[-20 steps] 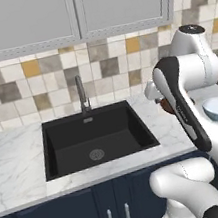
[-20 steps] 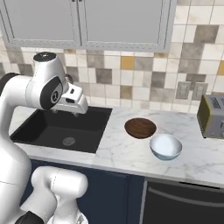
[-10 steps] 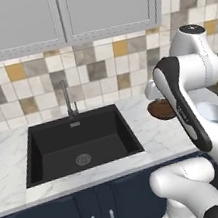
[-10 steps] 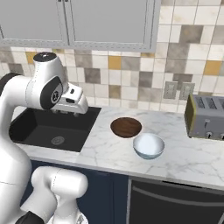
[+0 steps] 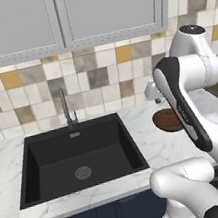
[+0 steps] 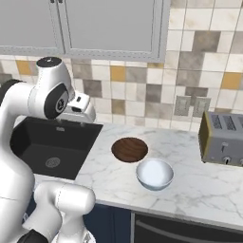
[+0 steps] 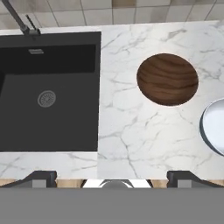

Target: Rinse each bowl for a few seconds and place them down in the sink or on the counter.

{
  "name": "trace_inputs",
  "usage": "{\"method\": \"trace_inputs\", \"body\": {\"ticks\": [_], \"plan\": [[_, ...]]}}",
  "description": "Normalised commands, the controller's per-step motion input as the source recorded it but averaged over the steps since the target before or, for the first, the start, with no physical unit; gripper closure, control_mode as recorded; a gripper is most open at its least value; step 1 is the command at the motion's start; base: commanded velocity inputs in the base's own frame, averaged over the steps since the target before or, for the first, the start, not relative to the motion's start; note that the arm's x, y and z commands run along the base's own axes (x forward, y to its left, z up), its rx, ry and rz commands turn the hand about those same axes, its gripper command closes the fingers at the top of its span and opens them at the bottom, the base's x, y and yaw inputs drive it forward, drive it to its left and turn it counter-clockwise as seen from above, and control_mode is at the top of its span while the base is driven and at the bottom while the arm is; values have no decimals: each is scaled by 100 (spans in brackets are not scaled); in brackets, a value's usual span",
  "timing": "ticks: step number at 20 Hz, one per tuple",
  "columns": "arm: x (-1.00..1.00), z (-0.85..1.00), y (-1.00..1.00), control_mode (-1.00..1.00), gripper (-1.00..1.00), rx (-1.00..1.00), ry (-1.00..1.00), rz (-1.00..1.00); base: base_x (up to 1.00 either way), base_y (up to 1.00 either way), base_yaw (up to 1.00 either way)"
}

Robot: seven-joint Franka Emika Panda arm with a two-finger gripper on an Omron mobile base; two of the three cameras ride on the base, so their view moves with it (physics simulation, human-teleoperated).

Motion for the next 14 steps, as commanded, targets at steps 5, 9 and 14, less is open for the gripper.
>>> {"method": "trace_inputs", "body": {"ticks": [5, 9, 14], "plan": [[21, -4, -10, -100, -100, 0, 0, 1, 22, -2, 1], [-2, 0, -32, -100, -100, 3, 0, -3, 0, 0, 0], [-24, 0, -38, -100, -100, 9, 2, -8, 0, 0, 0]]}}
